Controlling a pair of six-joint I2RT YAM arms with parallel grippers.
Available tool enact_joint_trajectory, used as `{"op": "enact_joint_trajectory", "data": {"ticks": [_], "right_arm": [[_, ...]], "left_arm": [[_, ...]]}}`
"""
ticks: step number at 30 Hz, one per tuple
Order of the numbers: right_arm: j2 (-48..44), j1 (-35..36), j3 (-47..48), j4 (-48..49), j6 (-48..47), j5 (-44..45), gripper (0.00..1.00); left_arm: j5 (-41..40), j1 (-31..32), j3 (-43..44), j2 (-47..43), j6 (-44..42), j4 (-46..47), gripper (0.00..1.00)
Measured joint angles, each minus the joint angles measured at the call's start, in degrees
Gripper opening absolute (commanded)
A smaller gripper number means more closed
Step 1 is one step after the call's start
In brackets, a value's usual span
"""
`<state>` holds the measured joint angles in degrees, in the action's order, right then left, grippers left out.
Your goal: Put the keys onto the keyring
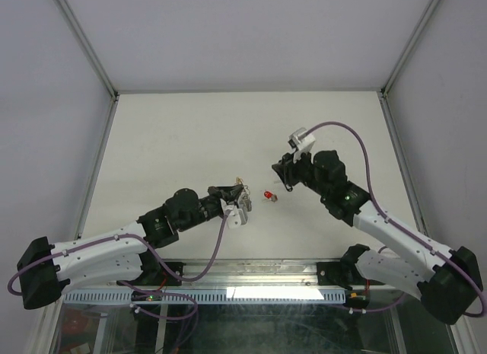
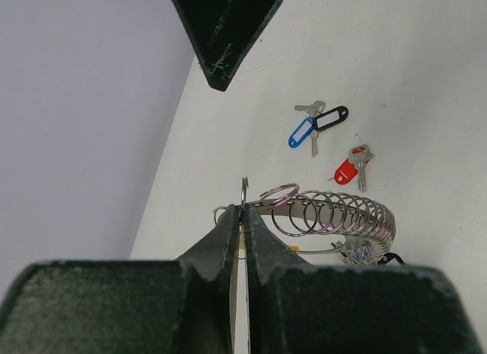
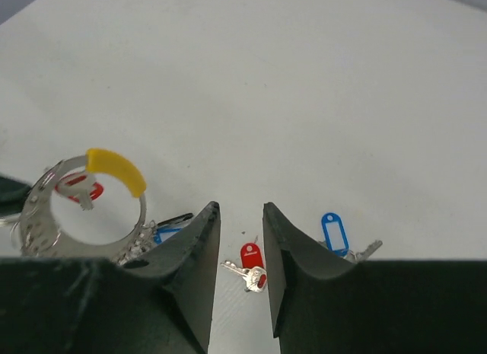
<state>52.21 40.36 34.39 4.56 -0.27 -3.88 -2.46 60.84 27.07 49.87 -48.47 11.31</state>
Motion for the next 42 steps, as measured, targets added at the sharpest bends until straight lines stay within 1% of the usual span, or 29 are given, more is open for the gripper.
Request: {"op": "enact_joint_trajectory", "data": {"ticks": [3,5,10,16,18,21,26,30,35,42], "right_arm": [[6.08,-2.95,6.60,-6.58,4.33,2.14,0.30],[9.20,-5.33,8.81,-10.10,6.93,2.34,0.30],[15.78,-9.16,11.15,-18.03,10.91,-1.11,0.30],[21.42,-9.49,11.85,-23.74,13.90,-6.47,0.30],[21.53,-8.90,10.84,-23.65,15.45,-7.02,0.30],[21.53,-6.32,8.87,-23.12,18.47,-5.40,0.32],[22.36,-0.20,7.67,-22.88,24.76,1.18,0.32],[23.71,2.86,7.63,-22.67,29.27,7.10,0.33],[25.90,5.07,7.13,-22.05,33.16,12.44,0.33],[28.70,7.65,6.67,-20.68,36.26,18.08,0.32]], "left_arm": [[-0.59,0.00,0.79,0.63,2.34,-0.15,0.00],[-0.76,0.00,0.96,0.66,3.37,-0.20,0.00],[-2.12,0.00,0.98,0.83,4.96,-1.01,0.00],[-2.62,0.00,0.98,0.83,5.64,-1.18,0.00],[-2.89,0.00,0.98,0.83,5.66,-1.18,0.00],[-3.15,0.00,0.98,0.96,5.66,-1.18,0.00],[-3.21,0.00,0.98,1.68,5.64,-1.33,0.00],[-3.21,0.00,0.98,1.68,5.66,-1.42,0.00],[-3.21,0.00,0.98,1.68,5.66,-1.42,0.00],[-3.21,0.00,0.98,1.79,5.66,-1.42,0.00]]}}
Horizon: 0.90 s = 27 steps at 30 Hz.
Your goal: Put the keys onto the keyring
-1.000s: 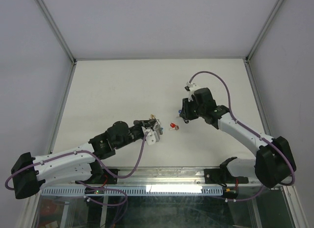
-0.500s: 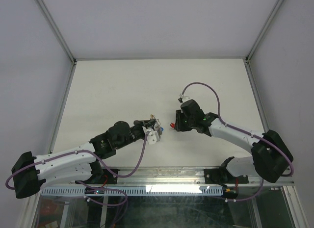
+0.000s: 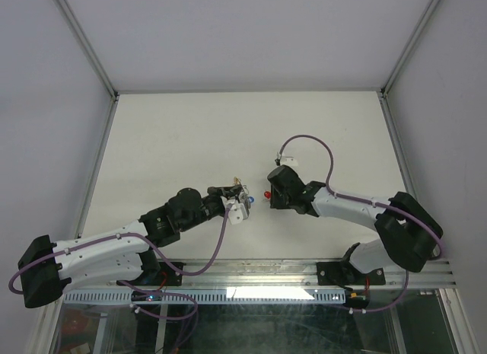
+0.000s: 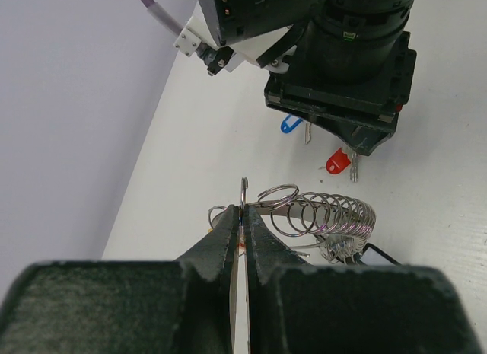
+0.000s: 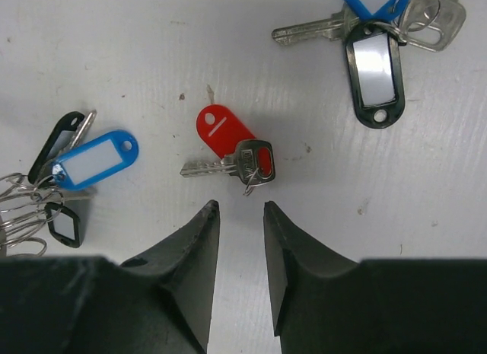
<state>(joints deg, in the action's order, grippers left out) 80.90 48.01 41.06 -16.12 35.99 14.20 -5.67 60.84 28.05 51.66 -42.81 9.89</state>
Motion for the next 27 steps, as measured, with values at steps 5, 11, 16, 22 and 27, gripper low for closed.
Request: {"op": "enact_joint_trajectory", "data": {"ticks": [5,11,16,22,27], "right_arm": [[0.98,1.05,-1.05,1.27,1.44,2.54,0.31],[3.17,1.46,-1.11,3.06,1.92,4.37,0.26],[3.61,1.64,-1.14,3.89,2.03,5.01,0.19],[3.93,1.81,-1.18,4.39,2.03,6.05,0.00],[3.91,1.81,-1.22,4.26,1.09,6.67,0.00]], "left_arm": [[0.00,0.00,-0.02,0.00,0.00,-0.02,0.00],[0.00,0.00,-0.02,0.00,0.00,0.00,0.00],[0.00,0.00,-0.02,0.00,0.00,0.00,0.00],[0.00,0.00,-0.02,0.00,0.00,-0.02,0.00],[0.00,0.00,-0.02,0.00,0.00,0.00,0.00]]}}
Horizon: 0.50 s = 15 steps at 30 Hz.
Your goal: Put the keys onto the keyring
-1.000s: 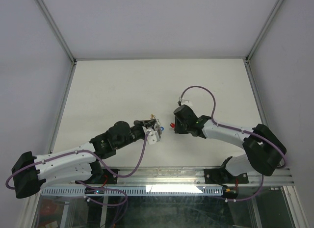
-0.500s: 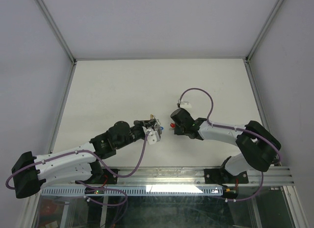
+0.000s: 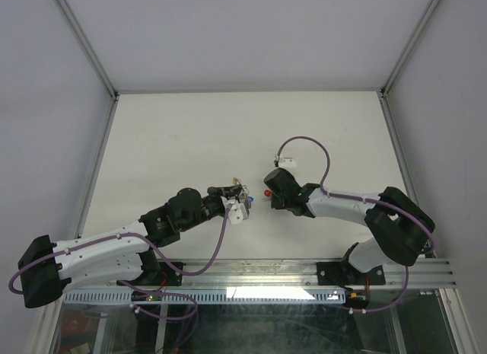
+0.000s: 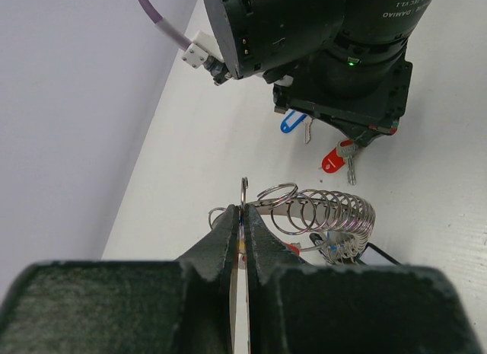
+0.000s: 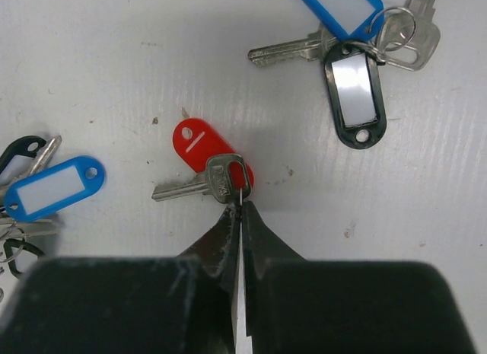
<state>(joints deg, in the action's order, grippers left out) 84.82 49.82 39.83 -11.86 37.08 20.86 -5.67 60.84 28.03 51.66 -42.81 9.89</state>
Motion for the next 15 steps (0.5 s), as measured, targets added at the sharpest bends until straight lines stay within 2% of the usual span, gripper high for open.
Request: {"op": "enact_joint_trajectory", "data": {"ticks": [4,7,15], "right_arm": [[-2.27,0.00,-0.68,0.00,-4.44,-0.13,0.00],[-8.22,0.00,-2.67,0.72,-11.28,-1.66,0.00],[-25.86,0.00,-8.87,8.98,-29.66,-13.09,0.00]], "left_arm": [[0.00,0.00,0.00,0.00,0.00,0.00,0.00],[0.00,0.00,0.00,-0.02,0.00,0.00,0.00],[0.37,-0.59,0.00,-1.62,0.76,-0.02,0.00]]}}
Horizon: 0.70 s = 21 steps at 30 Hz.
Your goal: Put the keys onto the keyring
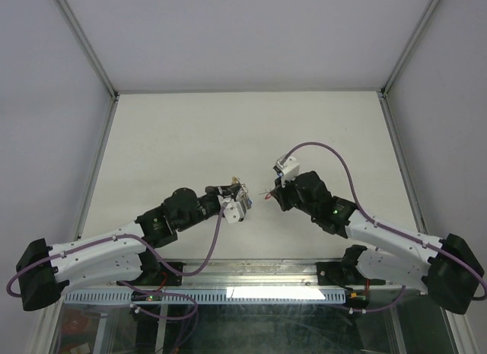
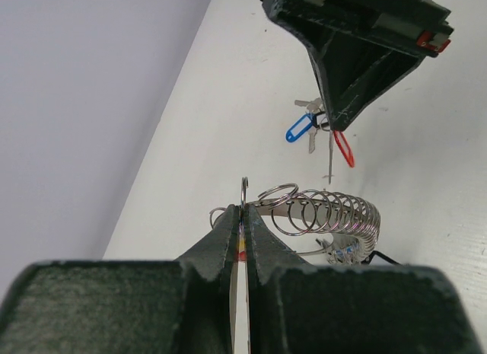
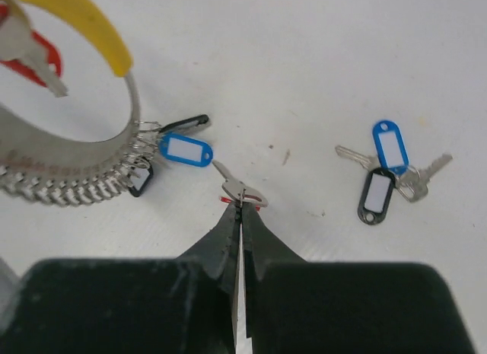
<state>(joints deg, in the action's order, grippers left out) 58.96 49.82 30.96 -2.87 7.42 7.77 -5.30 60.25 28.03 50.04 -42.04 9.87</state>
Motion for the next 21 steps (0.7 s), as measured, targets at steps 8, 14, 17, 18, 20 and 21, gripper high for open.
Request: {"op": "enact_joint_trajectory", "data": {"ticks": [8,14,17,18,20,21], "right_arm": [[-7.80,0.00,-2.78,5.49,-11.17,-12.28,0.00],[-11.34,0.00,-4.63,9.29,-17.35,-19.32,0.00],[-12.41,0.00,-4.61,10.16,-18.95,-22.45,0.00],[-12.72,0.00,-4.57,10.25,-19.28,-23.63,0.00],[-13.14,0.00,-4.44,10.32,-19.71,-25.64,0.00],[-13.29,0.00,-4.31,10.34,-19.91,-26.77,0.00]], "left_arm": [[1.97,-1.14,0.00,-2.16,2.29,0.24,0.00],[3.15,-1.53,0.00,-2.19,2.93,0.46,0.00],[3.91,-1.86,0.00,-2.21,3.43,0.48,0.00],[4.04,-1.86,0.00,-2.25,3.63,0.48,0.00],[4.33,-1.86,0.00,-2.49,3.80,0.50,0.00],[4.44,-1.86,0.00,-2.67,3.82,0.55,0.00]]}}
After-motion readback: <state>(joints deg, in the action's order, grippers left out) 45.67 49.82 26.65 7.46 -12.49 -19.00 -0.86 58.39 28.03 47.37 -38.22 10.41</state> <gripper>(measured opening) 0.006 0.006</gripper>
